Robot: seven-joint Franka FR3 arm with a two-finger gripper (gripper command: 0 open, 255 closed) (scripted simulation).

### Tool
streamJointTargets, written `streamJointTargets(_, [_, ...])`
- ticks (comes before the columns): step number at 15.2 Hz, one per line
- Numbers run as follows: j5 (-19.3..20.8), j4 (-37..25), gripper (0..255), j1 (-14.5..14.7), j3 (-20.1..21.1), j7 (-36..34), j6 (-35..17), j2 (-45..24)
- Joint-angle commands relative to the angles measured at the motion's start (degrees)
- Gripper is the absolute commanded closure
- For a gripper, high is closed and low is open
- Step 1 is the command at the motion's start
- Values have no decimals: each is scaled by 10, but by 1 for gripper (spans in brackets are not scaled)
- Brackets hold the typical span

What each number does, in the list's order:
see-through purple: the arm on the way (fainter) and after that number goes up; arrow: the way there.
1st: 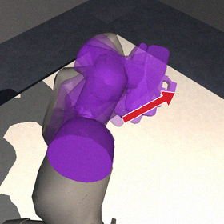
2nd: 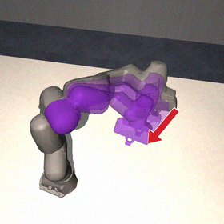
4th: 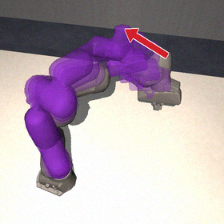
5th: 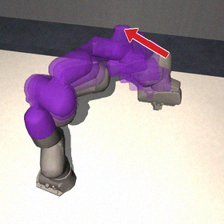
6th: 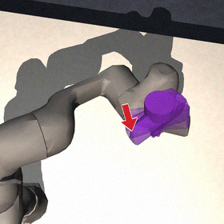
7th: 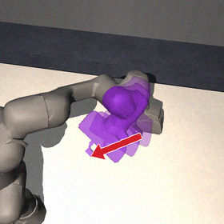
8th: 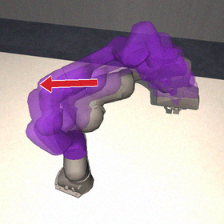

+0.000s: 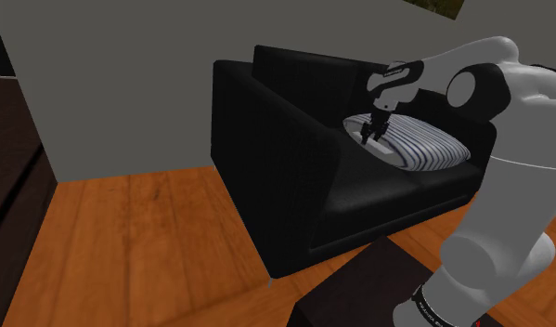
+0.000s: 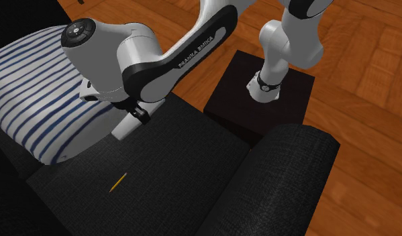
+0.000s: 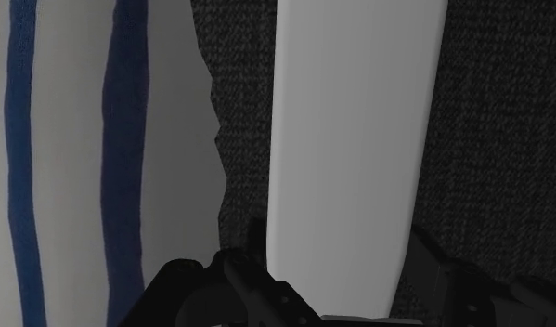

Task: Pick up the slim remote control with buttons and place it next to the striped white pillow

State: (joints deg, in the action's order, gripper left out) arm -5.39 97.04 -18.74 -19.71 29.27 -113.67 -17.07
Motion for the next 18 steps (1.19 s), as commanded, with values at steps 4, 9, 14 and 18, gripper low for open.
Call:
streamJointTargets(4, [-5,25,255,-1,2,4,-36,-11])
streamJointTargets(9, [-11,45,255,-2,4,7,-69,-25])
streamJointTargets(14, [-18,62,255,-4,7,12,-101,-41])
streamJointTargets(18, [-18,62,255,-5,8,12,-102,-42])
